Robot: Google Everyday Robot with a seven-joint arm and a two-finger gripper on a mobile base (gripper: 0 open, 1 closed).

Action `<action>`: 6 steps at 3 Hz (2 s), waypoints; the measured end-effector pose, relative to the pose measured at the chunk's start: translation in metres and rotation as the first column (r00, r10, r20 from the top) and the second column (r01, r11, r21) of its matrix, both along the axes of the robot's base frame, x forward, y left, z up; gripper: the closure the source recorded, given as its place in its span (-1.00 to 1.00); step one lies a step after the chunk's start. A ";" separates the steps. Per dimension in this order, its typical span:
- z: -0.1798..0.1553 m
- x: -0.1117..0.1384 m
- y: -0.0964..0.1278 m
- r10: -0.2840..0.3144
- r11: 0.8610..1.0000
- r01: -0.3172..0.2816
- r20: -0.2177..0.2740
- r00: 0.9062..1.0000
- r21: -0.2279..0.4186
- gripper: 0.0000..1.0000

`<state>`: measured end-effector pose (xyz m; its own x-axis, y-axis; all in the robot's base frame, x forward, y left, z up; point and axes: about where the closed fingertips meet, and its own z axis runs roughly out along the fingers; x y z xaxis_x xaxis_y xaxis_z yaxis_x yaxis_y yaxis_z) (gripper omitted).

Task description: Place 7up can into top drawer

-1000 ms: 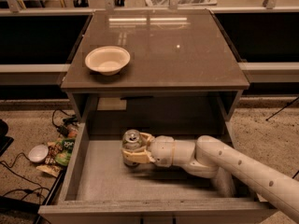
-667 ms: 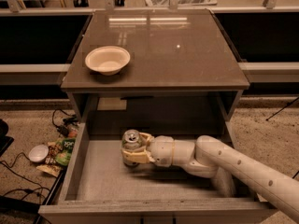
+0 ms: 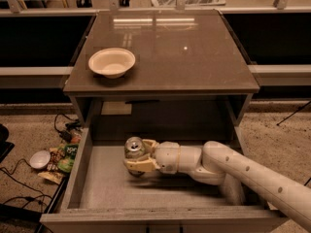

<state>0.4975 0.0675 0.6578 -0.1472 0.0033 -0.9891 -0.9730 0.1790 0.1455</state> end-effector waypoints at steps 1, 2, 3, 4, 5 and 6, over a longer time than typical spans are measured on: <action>0.001 -0.001 0.002 0.004 1.000 -0.004 0.000 1.000 0.001 -0.91; 0.001 -0.001 0.003 0.005 1.000 -0.005 0.001 1.000 0.001 -1.00; 0.021 -0.001 0.004 0.069 0.998 -0.069 0.027 0.997 0.001 -1.00; 0.072 -0.001 0.008 0.163 0.986 -0.160 0.073 0.984 -0.043 -1.00; 0.143 -0.009 0.004 0.240 0.964 -0.222 0.115 0.964 -0.147 -1.00; 0.231 -0.037 0.000 0.299 0.908 -0.244 0.118 0.947 -0.341 -1.00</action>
Offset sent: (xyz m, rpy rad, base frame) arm -0.0005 0.0014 0.0004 0.0007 -0.0004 0.0029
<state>0.4603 0.0679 0.8884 0.0669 -0.3319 -0.9409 -0.9955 -0.0858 -0.0405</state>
